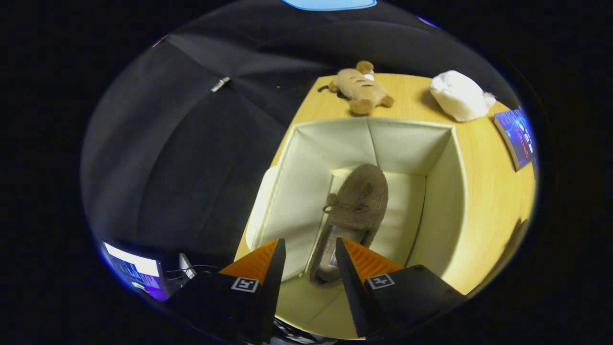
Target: Open the storage box then place both shoes into the box .Put the left shoe in first, then the right shoe, with the right side of both shoes facing outward in a uniform manner.
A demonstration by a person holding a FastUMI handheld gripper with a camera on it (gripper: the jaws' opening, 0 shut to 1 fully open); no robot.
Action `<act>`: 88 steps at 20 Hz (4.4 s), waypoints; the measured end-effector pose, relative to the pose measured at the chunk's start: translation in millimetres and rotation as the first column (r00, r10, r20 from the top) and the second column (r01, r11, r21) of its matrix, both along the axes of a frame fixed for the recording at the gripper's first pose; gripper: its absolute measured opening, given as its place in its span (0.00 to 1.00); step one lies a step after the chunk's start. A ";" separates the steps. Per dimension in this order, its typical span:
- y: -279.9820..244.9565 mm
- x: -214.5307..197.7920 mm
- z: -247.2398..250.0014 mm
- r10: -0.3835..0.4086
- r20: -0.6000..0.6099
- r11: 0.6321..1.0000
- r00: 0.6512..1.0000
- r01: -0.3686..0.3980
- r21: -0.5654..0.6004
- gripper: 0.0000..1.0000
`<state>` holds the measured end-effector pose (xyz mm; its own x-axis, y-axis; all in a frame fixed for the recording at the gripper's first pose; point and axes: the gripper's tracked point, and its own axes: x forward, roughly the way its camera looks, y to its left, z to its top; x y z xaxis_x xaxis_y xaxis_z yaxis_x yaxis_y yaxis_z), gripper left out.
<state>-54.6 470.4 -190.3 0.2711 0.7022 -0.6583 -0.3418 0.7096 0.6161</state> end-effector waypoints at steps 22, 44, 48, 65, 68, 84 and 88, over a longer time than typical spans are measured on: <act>-444.3 -35.2 -65.3 -0.220 0.425 0.885 0.878 0.363 -0.291 0.97; -495.5 -3.4 -229.9 -0.269 0.235 0.792 0.934 0.353 -0.497 0.08; -483.9 -4.2 -200.6 -0.333 0.226 0.815 0.916 0.400 -0.420 0.08; -270.9 40.6 38.8 -0.304 0.272 0.930 0.913 0.347 -0.124 0.08; -219.3 39.5 57.1 -0.276 0.263 0.942 0.924 0.314 -0.116 0.08; -93.8 44.8 -19.6 -0.202 0.211 0.825 0.956 0.282 -0.489 0.09; -91.7 40.8 -42.3 -0.170 0.221 0.788 0.960 0.268 -0.554 0.09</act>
